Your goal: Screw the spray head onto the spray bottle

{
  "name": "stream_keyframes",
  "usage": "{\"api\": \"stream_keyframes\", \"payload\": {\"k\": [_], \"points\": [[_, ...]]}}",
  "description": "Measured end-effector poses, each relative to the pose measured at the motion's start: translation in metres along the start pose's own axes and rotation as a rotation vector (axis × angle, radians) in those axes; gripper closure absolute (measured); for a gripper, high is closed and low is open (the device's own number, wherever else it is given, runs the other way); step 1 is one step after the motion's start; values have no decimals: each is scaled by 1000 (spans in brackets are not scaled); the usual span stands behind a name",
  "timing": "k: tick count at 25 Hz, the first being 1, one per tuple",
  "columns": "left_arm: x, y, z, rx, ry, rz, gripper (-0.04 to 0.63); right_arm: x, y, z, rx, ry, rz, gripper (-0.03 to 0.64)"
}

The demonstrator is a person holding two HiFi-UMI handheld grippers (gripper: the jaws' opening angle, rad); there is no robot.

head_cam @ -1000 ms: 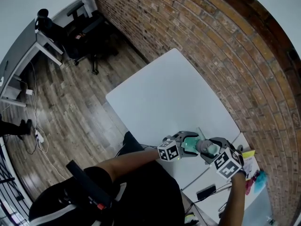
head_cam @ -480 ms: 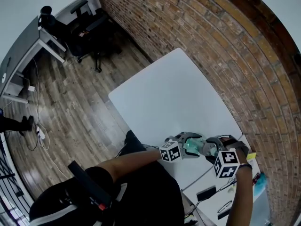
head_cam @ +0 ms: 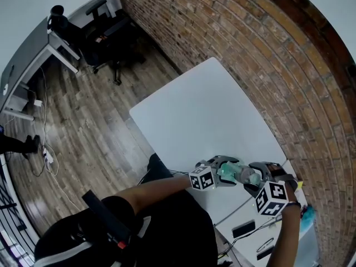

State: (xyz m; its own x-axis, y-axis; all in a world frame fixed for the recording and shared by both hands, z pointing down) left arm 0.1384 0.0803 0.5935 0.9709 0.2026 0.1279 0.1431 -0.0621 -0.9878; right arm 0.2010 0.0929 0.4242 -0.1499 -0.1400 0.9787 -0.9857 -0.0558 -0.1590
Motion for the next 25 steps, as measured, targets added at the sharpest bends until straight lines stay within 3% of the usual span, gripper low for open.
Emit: {"api": "stream_keyframes", "payload": {"k": [4, 11, 13, 18, 21, 25], "points": [[-1, 1, -1, -4, 5, 1, 195, -25, 3, -1, 161, -106, 110, 334], [-1, 1, -1, -4, 3, 1, 195, -20, -17, -14, 734, -264, 228, 334], [-1, 0, -1, -5, 4, 0, 195, -12, -20, -14, 821, -265, 231, 335], [1, 0, -1, -8, 6, -4, 195, 3, -17, -14, 806, -233, 123, 336], [2, 0, -1, -11, 8, -4, 195, 5, -12, -11, 788, -208, 110, 347], [1, 0, -1, -10, 10, 0, 195, 6, -10, -9, 676, -167, 97, 347]]}}
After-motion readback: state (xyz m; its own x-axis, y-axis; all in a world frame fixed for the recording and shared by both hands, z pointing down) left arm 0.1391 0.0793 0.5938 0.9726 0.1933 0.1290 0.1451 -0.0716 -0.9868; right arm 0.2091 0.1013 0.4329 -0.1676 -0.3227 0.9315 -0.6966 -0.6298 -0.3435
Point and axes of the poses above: the fingertips, and each gripper's own axes: x forward along the fingers, z to its right, y out of its top, the point moved 8 cm from there along -x, backward along the fingers, and after that the axes turned 6 degrees about -x, right-handed, at the moved point
